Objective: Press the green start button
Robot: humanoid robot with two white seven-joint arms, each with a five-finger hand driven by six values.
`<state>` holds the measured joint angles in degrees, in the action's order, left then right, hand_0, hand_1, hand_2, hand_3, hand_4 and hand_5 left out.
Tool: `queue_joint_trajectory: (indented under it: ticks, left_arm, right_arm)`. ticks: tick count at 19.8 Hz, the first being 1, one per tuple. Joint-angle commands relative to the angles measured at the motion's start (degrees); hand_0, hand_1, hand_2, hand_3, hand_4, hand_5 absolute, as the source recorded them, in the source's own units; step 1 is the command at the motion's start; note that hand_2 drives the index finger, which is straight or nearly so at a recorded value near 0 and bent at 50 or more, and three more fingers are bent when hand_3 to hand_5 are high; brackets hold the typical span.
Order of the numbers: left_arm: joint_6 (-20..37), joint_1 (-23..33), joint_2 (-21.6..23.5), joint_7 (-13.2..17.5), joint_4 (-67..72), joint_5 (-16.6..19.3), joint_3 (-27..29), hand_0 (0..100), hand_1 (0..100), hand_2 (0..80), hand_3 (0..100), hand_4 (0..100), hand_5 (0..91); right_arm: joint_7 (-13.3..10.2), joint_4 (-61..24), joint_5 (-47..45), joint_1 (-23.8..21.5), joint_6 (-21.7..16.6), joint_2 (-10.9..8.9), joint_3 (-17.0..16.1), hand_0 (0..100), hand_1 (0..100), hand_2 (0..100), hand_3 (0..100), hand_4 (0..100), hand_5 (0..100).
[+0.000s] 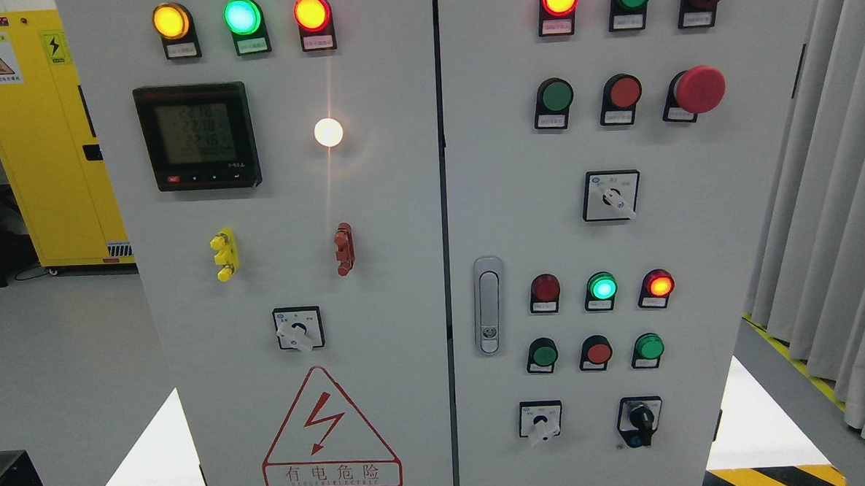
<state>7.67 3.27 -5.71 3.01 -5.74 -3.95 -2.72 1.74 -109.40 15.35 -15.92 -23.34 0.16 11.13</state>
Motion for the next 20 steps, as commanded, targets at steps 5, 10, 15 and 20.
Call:
queue_joint_trajectory:
  ticks: [5,10,15,20]
  left_arm:
    - [-0.02,-0.02,0.0,-0.02,0.03,0.0,0.0,12,56,0.0,0,0,0.0]
    - [-0.02,-0.02,0.0,-0.02,0.03,0.0,0.0,12,56,0.0,0,0,0.0]
    - [-0.02,-0.02,0.0,-0.02,0.03,0.0,0.0,12,56,0.0,0,0,0.0]
    - [-0.02,-0.02,0.0,-0.02,0.03,0.0,0.0,12,56,0.0,0,0,0.0]
  right_arm:
    - [-0.07,0.07,-0.24,-0.25,0.22,1.69,-0.14,51,62,0,1,7,3]
    - [-0.16,-0.11,-0.06,-0.34,0.22,1.69,-0.14,51,62,0,1,7,3]
    - [-2.08,0.41,11.32,3.43,0.92,1.78,-3.37,31,71,0,23,38,31]
    - [-6.39,1.38,30.85,8.97,0.92,2.13,-6.99,48,78,0,67,82,83]
